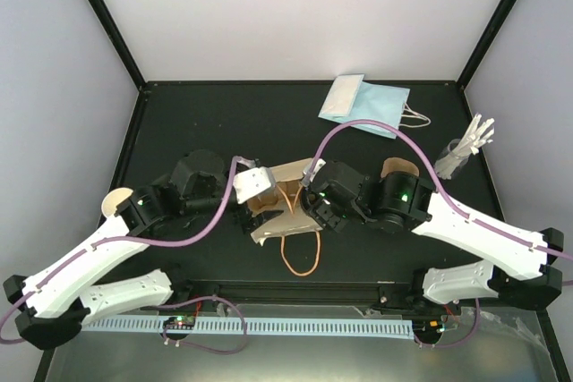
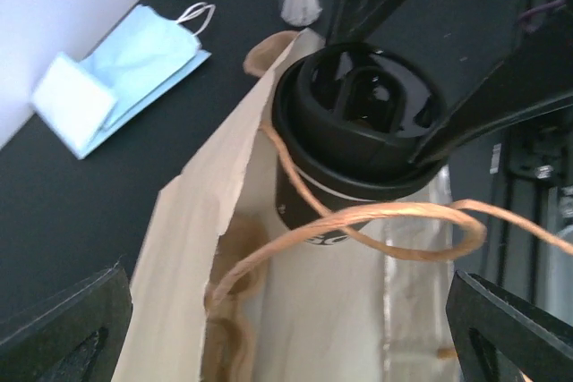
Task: Pack the takeout coffee
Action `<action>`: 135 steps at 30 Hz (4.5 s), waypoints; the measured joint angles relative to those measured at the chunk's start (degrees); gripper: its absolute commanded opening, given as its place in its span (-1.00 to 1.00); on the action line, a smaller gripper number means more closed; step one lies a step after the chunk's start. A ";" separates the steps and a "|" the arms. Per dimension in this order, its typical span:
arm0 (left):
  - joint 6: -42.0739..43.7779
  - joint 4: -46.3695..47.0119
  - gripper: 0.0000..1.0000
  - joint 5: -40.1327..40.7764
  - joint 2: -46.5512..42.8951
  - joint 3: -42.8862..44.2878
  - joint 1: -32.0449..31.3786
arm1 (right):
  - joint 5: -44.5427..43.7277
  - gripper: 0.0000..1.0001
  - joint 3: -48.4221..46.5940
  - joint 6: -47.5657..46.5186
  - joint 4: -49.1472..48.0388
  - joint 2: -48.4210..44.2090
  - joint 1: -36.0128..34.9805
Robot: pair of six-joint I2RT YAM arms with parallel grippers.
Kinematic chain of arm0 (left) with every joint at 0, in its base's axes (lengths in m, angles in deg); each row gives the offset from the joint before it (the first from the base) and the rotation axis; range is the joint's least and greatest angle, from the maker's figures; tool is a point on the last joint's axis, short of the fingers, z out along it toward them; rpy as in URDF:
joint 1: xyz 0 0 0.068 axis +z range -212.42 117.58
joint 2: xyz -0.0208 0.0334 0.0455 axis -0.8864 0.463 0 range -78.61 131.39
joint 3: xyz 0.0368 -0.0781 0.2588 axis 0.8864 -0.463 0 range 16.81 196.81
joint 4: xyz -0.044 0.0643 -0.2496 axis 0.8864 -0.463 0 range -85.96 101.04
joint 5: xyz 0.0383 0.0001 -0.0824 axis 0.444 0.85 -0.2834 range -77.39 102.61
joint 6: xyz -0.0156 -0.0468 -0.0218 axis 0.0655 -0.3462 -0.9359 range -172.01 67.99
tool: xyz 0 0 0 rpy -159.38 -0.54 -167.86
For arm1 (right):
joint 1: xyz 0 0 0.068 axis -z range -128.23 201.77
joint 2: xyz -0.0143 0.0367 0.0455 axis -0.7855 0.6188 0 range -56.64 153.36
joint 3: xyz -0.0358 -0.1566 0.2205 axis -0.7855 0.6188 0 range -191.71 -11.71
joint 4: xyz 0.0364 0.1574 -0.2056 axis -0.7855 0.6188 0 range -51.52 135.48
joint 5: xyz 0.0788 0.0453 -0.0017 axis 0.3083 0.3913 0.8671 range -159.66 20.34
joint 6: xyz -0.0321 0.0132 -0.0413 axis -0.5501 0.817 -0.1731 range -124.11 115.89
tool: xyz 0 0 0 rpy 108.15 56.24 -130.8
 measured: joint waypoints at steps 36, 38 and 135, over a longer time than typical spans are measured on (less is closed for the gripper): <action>-10.64 9.22 -0.97 19.63 11.93 5.53 -5.09 | -9.33 0.18 11.52 -5.62 -13.51 -3.13 -13.60; -11.41 8.96 -0.97 19.12 11.37 5.31 -5.09 | -12.00 0.18 11.52 -7.21 -13.79 -1.25 -15.67; -28.22 1.97 0.86 -27.43 59.95 20.70 25.99 | -30.01 0.07 39.67 -35.60 -45.44 1.99 -17.59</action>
